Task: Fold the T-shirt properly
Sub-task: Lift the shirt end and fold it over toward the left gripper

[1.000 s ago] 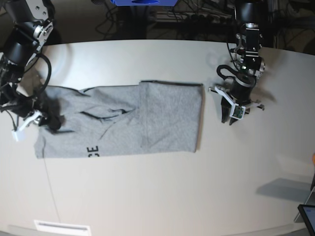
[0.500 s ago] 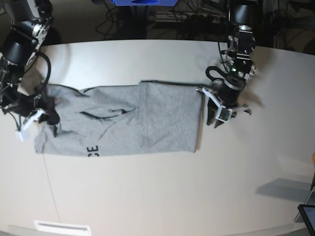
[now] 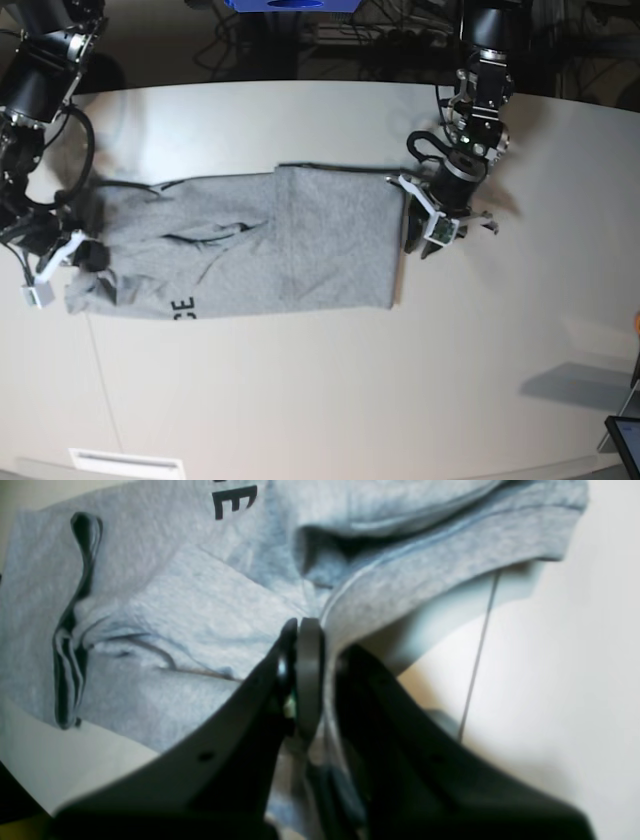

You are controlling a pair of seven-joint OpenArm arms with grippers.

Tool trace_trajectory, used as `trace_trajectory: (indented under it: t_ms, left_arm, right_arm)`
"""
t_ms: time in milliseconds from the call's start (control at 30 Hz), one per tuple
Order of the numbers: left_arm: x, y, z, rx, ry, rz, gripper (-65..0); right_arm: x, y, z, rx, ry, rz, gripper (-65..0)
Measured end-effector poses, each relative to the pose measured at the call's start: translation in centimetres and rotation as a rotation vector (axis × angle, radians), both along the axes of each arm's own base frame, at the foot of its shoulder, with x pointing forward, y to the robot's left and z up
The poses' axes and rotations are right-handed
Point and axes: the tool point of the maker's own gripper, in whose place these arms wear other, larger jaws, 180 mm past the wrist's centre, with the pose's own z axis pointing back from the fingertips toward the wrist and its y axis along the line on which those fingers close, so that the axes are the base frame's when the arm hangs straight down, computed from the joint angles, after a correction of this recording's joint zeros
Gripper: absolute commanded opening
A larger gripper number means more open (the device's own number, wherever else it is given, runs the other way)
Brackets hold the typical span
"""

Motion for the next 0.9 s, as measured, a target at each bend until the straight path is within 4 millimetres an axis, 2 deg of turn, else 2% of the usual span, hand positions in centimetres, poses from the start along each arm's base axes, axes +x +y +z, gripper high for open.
trace_trajectory:
  t_ms: [167,367,467,633,767,900]
  left_arm:
    - [-0.3,-2.3,-0.1,-0.020,0.002,-0.052,-51.1]
    - [-0.1,-4.8,-0.1,-0.056,0.002,-0.076,-51.1]
    - [-0.2,-4.9,0.0,-0.057,0.002,-0.083,-51.1]
    - [-0.1,-4.6,0.0,-0.053,0.001,-0.080,-51.1]
    - [-0.1,-4.2,0.0,-0.044,0.001,-0.079,-51.1]
    - [-0.1,-3.9,0.0,-0.037,-0.001,-0.080,-51.1]
  right_arm:
    - [-0.3,0.0,0.3,-0.021,0.019,0.005,-64.9]
    - [-0.2,0.3,1.9,-0.058,-0.031,0.024,-64.9]
    - [-0.6,0.7,2.3,-0.084,-0.028,0.043,-64.9]
    - [-0.5,2.8,3.6,-0.079,-0.065,0.073,-64.9]
    - [-0.5,4.2,4.0,-0.033,-0.041,0.026,-64.9]
    - [-0.4,5.4,5.2,-0.009,-0.064,0.019,-64.9]
